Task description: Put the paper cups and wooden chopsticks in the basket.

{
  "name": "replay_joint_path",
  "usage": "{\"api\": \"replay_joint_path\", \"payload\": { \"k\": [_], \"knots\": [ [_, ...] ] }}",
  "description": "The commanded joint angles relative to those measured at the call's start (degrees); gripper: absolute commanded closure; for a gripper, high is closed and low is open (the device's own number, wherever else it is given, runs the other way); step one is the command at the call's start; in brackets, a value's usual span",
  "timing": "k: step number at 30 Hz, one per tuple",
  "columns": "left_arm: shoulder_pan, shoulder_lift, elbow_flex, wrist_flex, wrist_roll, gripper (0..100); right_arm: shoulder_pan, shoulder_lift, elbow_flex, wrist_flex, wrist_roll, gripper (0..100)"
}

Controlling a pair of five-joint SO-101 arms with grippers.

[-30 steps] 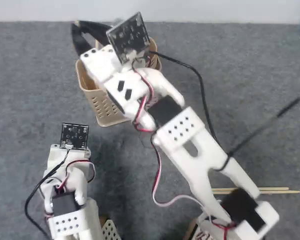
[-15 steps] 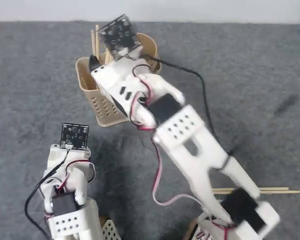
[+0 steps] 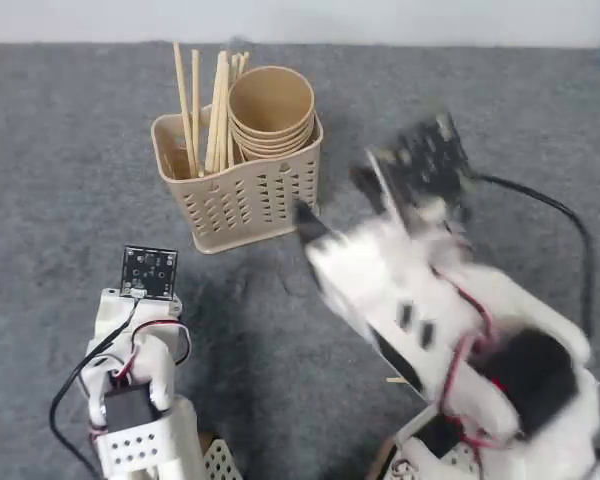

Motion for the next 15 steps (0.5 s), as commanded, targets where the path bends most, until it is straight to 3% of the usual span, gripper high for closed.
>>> {"api": "replay_joint_path", "payload": {
  "k": [1, 7, 15],
  "knots": [
    [0.6, 0.0, -0.1, 0.3, -0.4, 99, 5.1, 0.0, 5.2, 12.1, 6.4, 76.4],
    [3.0, 0.0, -0.3, 2.5, -4.0, 99, 13.3, 2.5, 28.4, 12.0, 26.3, 76.4],
    [2.9, 0.0, -0.5, 2.8, -5.8, 99, 15.8, 6.8, 49.3, 6.5, 48.9, 76.4]
  ]
}}
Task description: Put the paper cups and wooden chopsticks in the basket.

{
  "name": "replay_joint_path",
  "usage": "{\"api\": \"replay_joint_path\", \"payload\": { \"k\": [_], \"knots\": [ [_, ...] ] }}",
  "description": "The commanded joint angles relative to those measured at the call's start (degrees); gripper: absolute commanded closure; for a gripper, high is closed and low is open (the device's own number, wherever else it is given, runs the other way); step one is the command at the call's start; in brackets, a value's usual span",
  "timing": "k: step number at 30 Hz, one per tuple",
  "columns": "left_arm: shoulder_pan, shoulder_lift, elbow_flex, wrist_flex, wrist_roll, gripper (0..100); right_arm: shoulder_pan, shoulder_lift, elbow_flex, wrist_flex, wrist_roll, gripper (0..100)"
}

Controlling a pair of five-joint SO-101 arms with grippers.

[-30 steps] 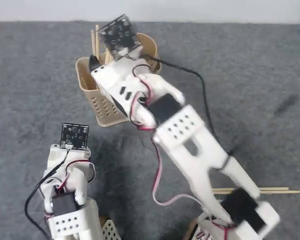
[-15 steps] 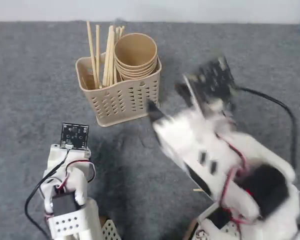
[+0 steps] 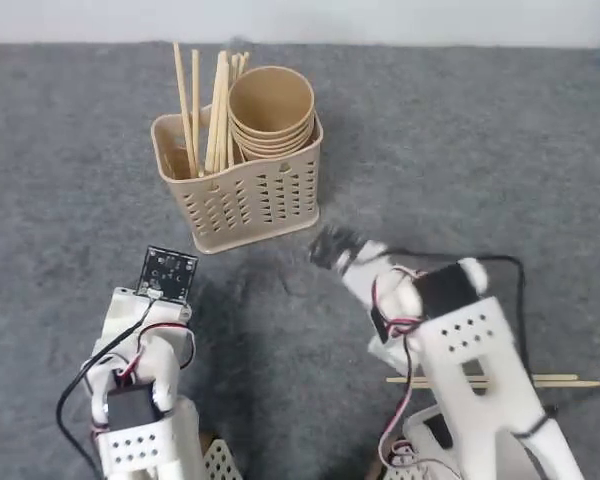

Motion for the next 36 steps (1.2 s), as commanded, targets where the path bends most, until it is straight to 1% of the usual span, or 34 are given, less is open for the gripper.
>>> {"api": "replay_joint_path", "payload": {
  "k": [1, 4, 9, 11, 18, 20, 23, 24, 28, 31, 33, 36],
  "knots": [
    [0.3, 0.0, -0.5, 0.3, -0.6, 99, 0.9, 1.5, 5.4, -1.3, 10.2, 76.4],
    [0.2, 0.0, -0.5, 0.2, -0.7, 99, 1.0, 3.3, 9.3, -2.5, 17.2, 76.4],
    [0.2, 0.0, -0.5, 0.2, -0.8, 99, 2.9, 6.2, 12.9, -6.0, 24.4, 76.4],
    [0.2, 0.0, -0.5, 0.2, -0.9, 99, 2.8, 7.9, 14.4, -9.5, 26.1, 76.4],
    [0.1, 0.0, -0.5, 0.1, -0.9, 99, 2.6, 15.1, 20.7, -28.7, 26.3, 77.5],
    [0.1, 0.0, -0.5, 0.1, -0.9, 99, 2.6, 17.1, 21.5, -32.6, 26.3, 82.5],
    [0.1, 0.0, -0.5, 0.1, -0.9, 99, 3.0, 19.6, 22.3, -37.1, 26.3, 92.9],
    [0.1, 0.0, -0.5, 0.1, -0.9, 99, 3.1, 19.8, 22.3, -37.7, 26.3, 95.1],
    [0.1, 0.0, -0.5, 0.1, -0.9, 99, 3.1, 20.3, 22.3, -37.8, 26.3, 95.7],
    [0.1, 0.0, -0.5, 0.1, -0.9, 99, 3.2, 19.8, 22.1, -37.9, 26.0, 99.5],
    [0.1, 0.0, -0.5, 0.1, -0.9, 99, 3.2, 17.5, 21.9, -38.0, 23.6, 99.0],
    [0.1, 0.0, -0.5, 0.1, -0.9, 99, 4.2, 9.7, 19.3, -36.7, 19.5, 99.2]
  ]
}}
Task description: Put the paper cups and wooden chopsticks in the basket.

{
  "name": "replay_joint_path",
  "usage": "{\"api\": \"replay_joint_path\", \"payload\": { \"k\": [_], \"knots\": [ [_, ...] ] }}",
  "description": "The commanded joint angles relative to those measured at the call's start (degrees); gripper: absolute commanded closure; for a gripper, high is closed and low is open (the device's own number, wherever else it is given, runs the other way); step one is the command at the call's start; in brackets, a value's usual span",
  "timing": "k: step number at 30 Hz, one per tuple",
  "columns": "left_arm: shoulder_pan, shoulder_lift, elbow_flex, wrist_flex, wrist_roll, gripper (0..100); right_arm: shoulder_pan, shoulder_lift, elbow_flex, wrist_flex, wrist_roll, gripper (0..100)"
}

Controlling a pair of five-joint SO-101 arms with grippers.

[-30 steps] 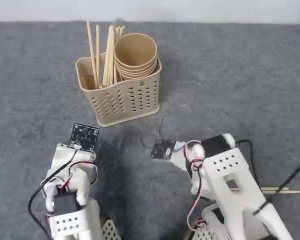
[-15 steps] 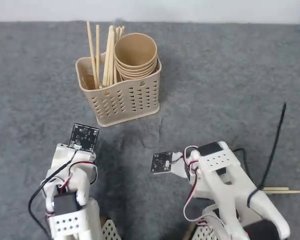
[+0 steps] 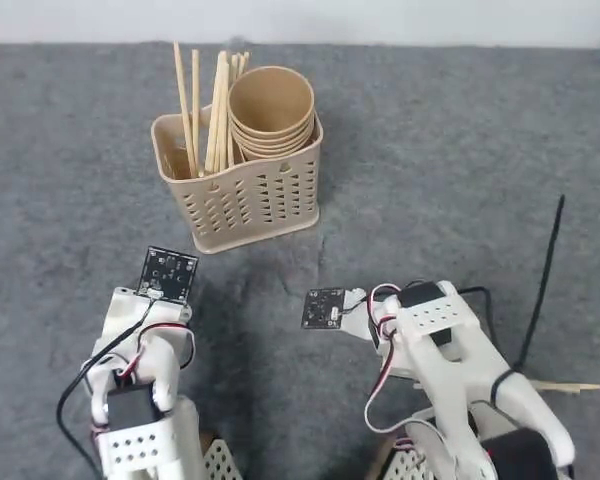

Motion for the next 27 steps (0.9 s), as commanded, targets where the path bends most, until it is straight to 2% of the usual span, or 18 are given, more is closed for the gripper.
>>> {"api": "replay_joint_path", "payload": {
  "k": [1, 9, 16, 19, 23, 27],
  "knots": [
    [0.0, 0.0, -0.5, 0.1, -0.7, 99, 1.7, -9.5, -4.0, 0.2, -5.4, 99.2],
    [-0.1, 0.0, -0.5, 0.1, -0.7, 99, 8.7, -36.9, -14.9, -4.3, -23.7, 99.2],
    [-0.1, 0.0, -0.5, 0.1, -0.8, 99, 8.0, -52.5, -17.1, -12.9, -41.0, 99.2],
    [-0.1, 0.0, -0.5, 0.1, -0.8, 99, 8.0, -56.2, -17.1, -17.6, -52.2, 99.2],
    [-0.1, 0.0, -0.5, 0.1, -0.8, 99, 8.0, -58.9, -17.1, -26.9, -71.0, 99.2],
    [-0.2, 0.0, -0.5, 0.1, -0.8, 99, 8.0, -59.7, -17.0, -35.7, -85.0, 99.2]
  ]
}}
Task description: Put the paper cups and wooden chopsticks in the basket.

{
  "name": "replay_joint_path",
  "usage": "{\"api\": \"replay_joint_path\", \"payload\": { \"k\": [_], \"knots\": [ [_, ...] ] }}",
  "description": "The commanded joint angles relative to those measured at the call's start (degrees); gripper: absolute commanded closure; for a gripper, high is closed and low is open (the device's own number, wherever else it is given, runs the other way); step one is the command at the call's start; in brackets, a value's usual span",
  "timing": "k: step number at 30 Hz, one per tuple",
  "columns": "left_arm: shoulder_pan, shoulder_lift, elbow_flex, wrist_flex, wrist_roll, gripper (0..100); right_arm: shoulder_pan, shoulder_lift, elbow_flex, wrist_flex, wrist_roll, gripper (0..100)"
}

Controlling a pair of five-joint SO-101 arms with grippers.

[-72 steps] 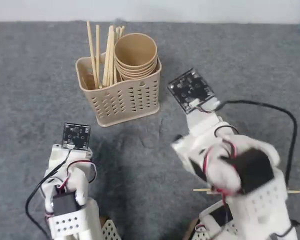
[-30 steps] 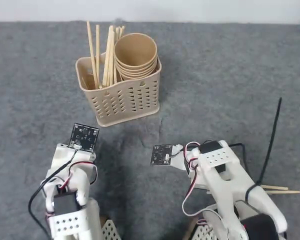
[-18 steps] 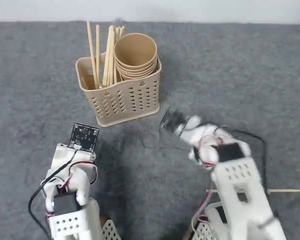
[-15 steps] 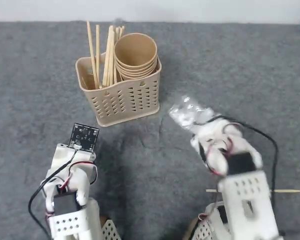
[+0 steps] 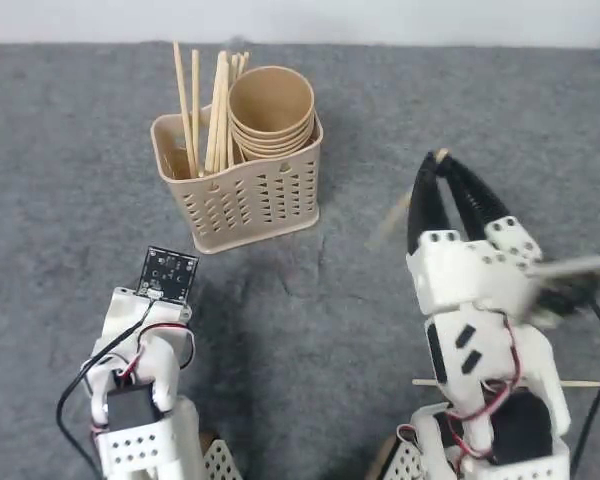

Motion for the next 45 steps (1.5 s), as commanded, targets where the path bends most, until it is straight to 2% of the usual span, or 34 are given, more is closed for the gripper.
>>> {"api": "replay_joint_path", "payload": {
  "k": [1, 3, 5, 11, 13, 16, 20, 22, 28, 37, 42, 45],
  "knots": [
    [-0.2, 0.0, -0.5, 0.1, -0.8, 99, 0.2, -0.4, -3.1, -9.2, -12.6, 99.2],
    [-1.1, 0.0, -0.5, 0.1, -0.8, 99, -1.3, -0.2, -3.1, -15.3, -15.2, 99.2],
    [-1.4, 0.0, -0.5, 0.1, -0.8, 99, -5.3, 0.2, -3.1, -20.1, -13.7, 99.2],
    [-1.5, 0.0, -0.4, -0.7, -0.5, 99, -18.2, 8.7, -3.5, -29.0, 1.1, 99.2],
    [-1.6, 0.0, -0.1, -2.2, -0.4, 99, -19.2, 13.3, -5.5, -29.9, 2.0, 99.2],
    [-3.2, 0.0, -0.1, -3.3, 1.1, 99, -19.4, 21.1, -11.1, -30.2, 2.0, 99.2],
    [-7.2, 0.0, -0.1, -6.7, 11.3, 99, -19.6, 30.6, -20.6, -30.4, 1.9, 99.2],
    [-8.1, 0.0, -0.1, -7.4, 13.9, 99, -19.9, 35.6, -25.0, -30.3, 1.9, 99.2],
    [-8.1, 0.1, -0.1, -7.3, 13.7, 99, -23.4, 49.5, -33.2, -29.8, 1.9, 99.2],
    [-8.1, 0.3, -0.1, -7.2, 13.7, 99, -24.4, 62.0, -34.5, -29.8, 2.3, 98.8],
    [-8.1, 0.3, -0.1, -7.2, 13.7, 99, -25.2, 63.3, -35.3, -23.0, 2.2, 83.9],
    [-8.0, 0.3, -0.1, -7.2, 13.7, 99, -25.8, 62.5, -38.3, -15.4, 2.1, 84.0]
  ]
}}
